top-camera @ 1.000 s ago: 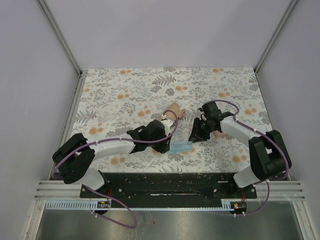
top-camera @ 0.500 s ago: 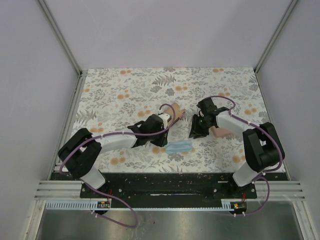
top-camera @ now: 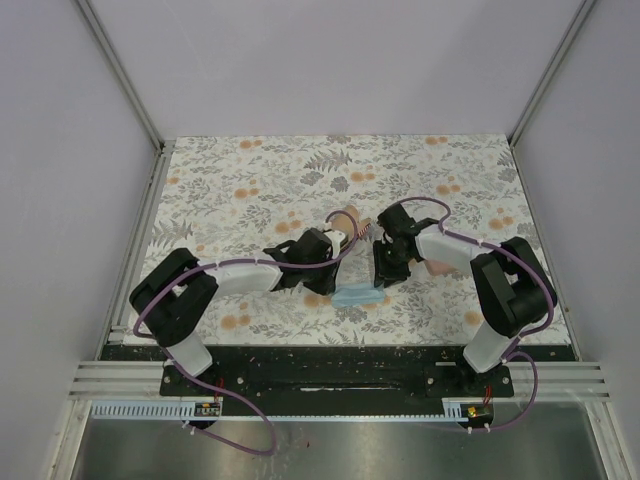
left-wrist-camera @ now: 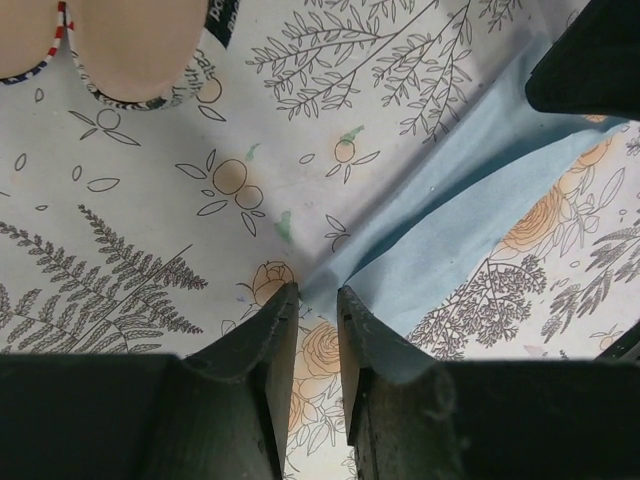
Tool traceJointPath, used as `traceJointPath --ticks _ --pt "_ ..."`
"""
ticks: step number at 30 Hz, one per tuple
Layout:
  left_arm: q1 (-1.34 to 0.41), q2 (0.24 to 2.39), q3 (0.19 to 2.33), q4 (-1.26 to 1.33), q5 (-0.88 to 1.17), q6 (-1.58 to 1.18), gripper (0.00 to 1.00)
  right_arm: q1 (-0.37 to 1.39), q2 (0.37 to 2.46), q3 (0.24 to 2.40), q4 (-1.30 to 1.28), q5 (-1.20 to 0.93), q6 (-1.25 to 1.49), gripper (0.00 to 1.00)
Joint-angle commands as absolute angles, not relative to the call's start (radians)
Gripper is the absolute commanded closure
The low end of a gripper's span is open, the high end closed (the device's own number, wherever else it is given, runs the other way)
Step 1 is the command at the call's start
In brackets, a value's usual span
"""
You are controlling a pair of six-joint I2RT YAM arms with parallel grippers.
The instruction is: Organize the sunglasses
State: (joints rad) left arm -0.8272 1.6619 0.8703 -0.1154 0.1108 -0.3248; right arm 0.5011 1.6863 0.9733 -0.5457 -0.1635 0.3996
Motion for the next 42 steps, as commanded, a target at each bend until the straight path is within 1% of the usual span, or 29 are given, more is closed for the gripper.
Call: traceJointPath --ticks 1,7,10,13,14,18,21,24,26,29,30,32,42 --pt "-0.821 1.687 0.914 -0.107 0.155 -0.281 0.75 0.517 1.678 0.968 -0.564 -0.095 0.390 0.61" --pt "-0.824 1.704 0.916 -0.107 0.160 -0.270 0.81 0.535 1.683 0.988 -0.578 -0.011 0.400 0.62" --pt "-0.824 1.715 0.922 -0.106 0.169 -0.267 0.88 0.538 1.681 0.988 -0.568 -0.005 0.394 0.61" --pt "-0.821 1.721 0.930 -0.110 0.181 -0.265 0.97 0.545 1.692 0.983 -0.546 -0.011 0.393 0.56" --pt "-0.822 1.723 0.933 -0.112 0.181 -0.265 1.00 0.548 1.693 0.983 -0.543 -0.017 0.394 0.56" --pt "-0.822 1.715 0.930 -0.114 0.183 -0.265 1.00 0.572 1.701 0.973 -0.531 -0.011 0.402 0.56" --pt "-0.822 1.709 0.930 -0.115 0.184 -0.265 1.00 0.586 1.709 0.963 -0.523 -0.005 0.408 0.60" --pt "-0.824 1.706 0.930 -0.115 0.186 -0.265 1.00 0.603 1.712 0.953 -0.512 -0.006 0.420 0.69" --pt "-0.822 1.704 0.930 -0.115 0.184 -0.265 1.00 0.610 1.710 0.959 -0.517 0.028 0.423 0.71" --pt "-0.822 1.706 0.933 -0.121 0.175 -0.271 1.00 0.621 1.712 0.965 -0.511 0.029 0.433 0.80" --pt "-0.824 1.706 0.936 -0.124 0.169 -0.273 1.00 0.624 1.713 0.968 -0.509 0.032 0.436 0.85" --pt "-0.822 1.701 0.940 -0.133 0.149 -0.285 1.00 0.629 1.709 0.973 -0.505 0.037 0.436 1.00" --pt "-0.821 1.609 0.930 -0.140 0.106 -0.353 1.00 0.629 1.560 0.985 -0.474 0.043 0.439 1.00"
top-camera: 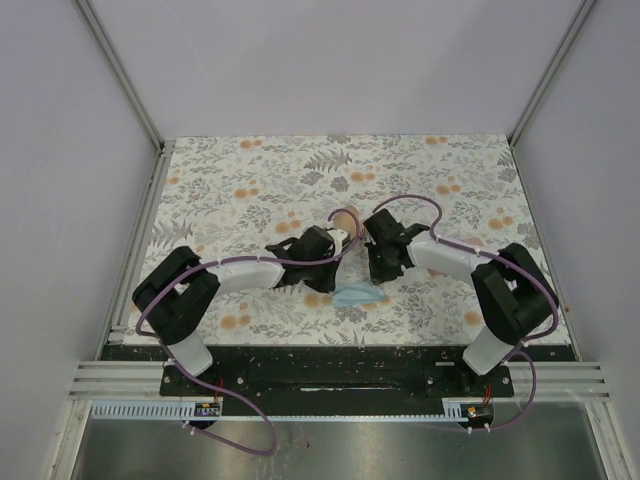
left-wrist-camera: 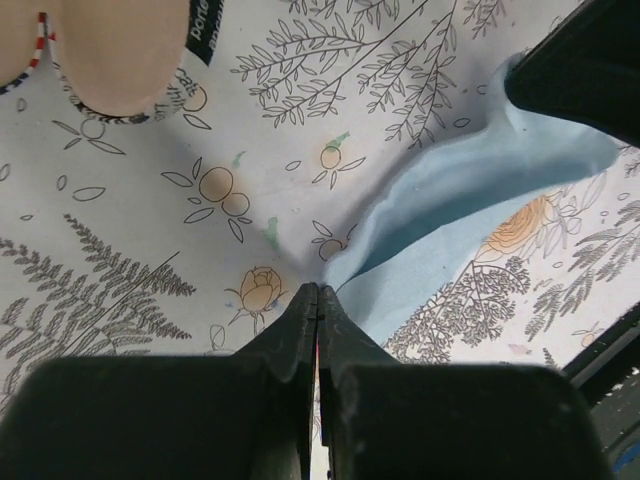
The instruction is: Organize the sunglasses
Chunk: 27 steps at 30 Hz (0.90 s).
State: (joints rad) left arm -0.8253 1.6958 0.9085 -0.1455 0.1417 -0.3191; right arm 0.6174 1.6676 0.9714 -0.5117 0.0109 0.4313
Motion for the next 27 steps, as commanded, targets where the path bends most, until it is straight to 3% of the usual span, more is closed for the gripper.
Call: traceJointPath --ticks 1,15,27 --pt "-0.821 1.600 0.928 -0.144 0.101 -0.354 1.00 0.629 1.543 0.988 -0.474 0.052 0.437 1.00" --pt "-0.807 1.463 0.950 -0.221 -0.043 -0.377 1.00 0.629 1.566 1.109 -0.488 0.094 0.431 1.00" --pt "-0.736 1.500 0.996 -0.192 -0.049 -0.420 1.00 0.618 1.712 1.330 -0.569 0.167 0.351 1.00"
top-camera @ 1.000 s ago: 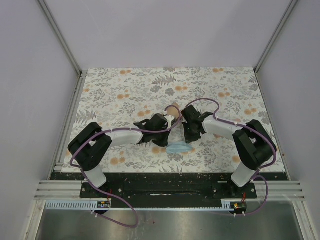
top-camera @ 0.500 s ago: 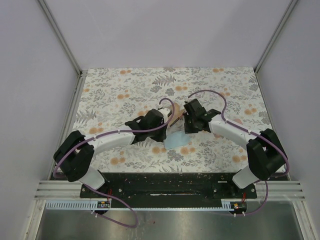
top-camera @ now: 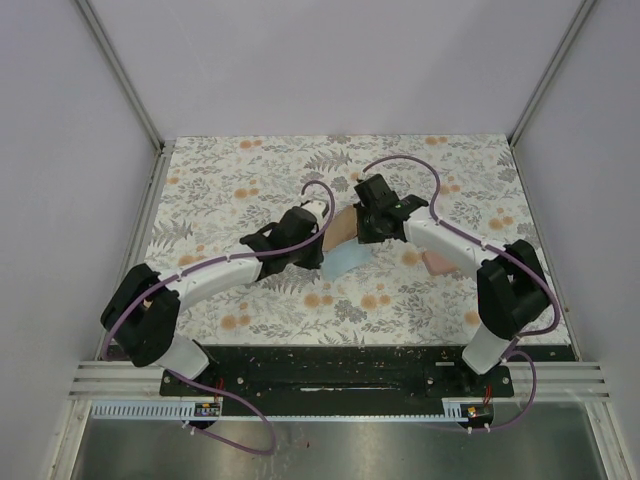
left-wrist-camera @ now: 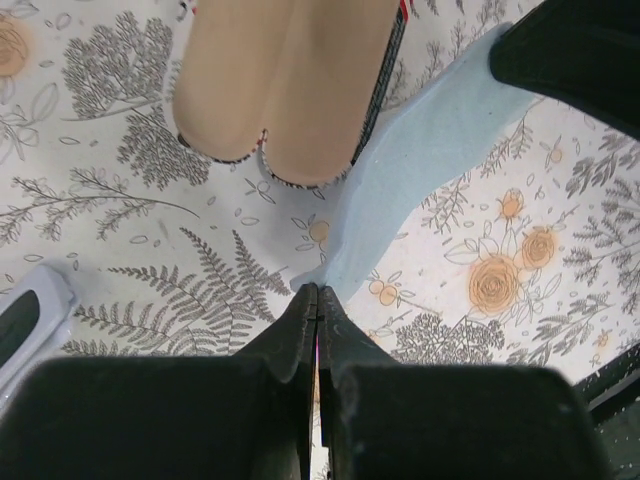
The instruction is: Organize the sunglasses
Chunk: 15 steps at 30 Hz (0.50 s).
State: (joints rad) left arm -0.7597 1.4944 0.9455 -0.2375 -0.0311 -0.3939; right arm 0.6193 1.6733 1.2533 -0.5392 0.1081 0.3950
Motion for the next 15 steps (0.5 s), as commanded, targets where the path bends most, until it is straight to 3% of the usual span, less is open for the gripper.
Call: traceJointPath --ticks 1,15 --pt "-0.732 1.505 0.999 -0.184 -0.049 -0.422 1.00 0.614 1.724 1.342 -0.568 0.166 0.348 1.00" --pt "-0.673 1.614 1.097 -0.173 -0.037 -0.422 1.00 0.502 1.925 1.563 -0.569 0.040 0.287 1.00"
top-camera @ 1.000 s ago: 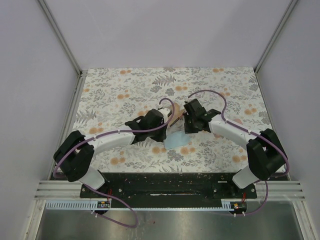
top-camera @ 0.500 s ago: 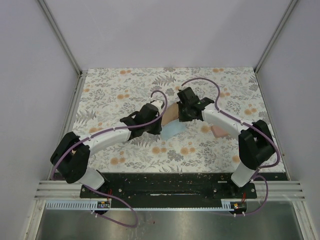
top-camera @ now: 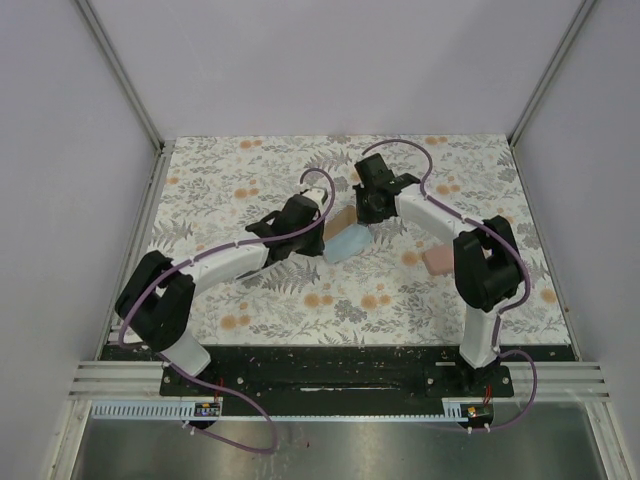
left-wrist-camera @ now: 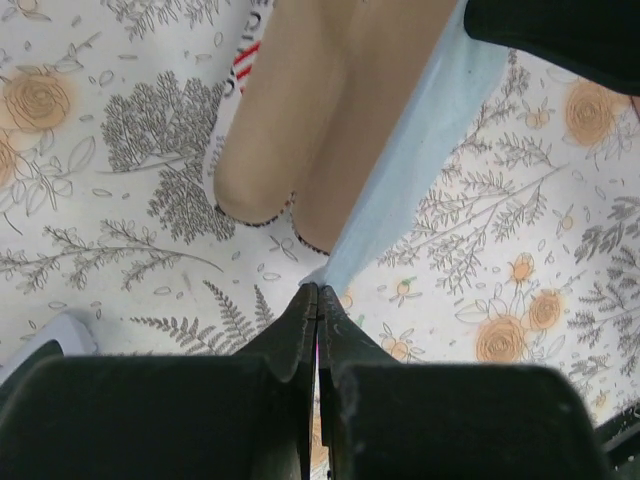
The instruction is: Organize the sunglasses
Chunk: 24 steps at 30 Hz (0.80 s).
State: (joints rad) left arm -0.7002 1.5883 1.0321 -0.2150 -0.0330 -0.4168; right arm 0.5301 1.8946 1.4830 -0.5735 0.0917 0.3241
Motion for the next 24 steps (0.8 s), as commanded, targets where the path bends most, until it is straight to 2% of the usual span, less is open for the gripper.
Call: traceJointPath --ticks 1,14,24 --pt "-0.669 1.623 1.104 -0.173 -0.032 -0.423 1.00 0.497 1.940 1.580 -0.568 0.028 0.282 1.00" --pt "-0.637 1.726 1.177 -0.169 -0.005 -0.430 1.00 0.479 2.080 1.713 -0.542 -0.049 0.222 1.00" --pt "-0.626 1.746 1.178 -0.158 -0.005 -0.428 1.00 0.469 2.118 1.736 -0.500 -0.072 0.210 1.00"
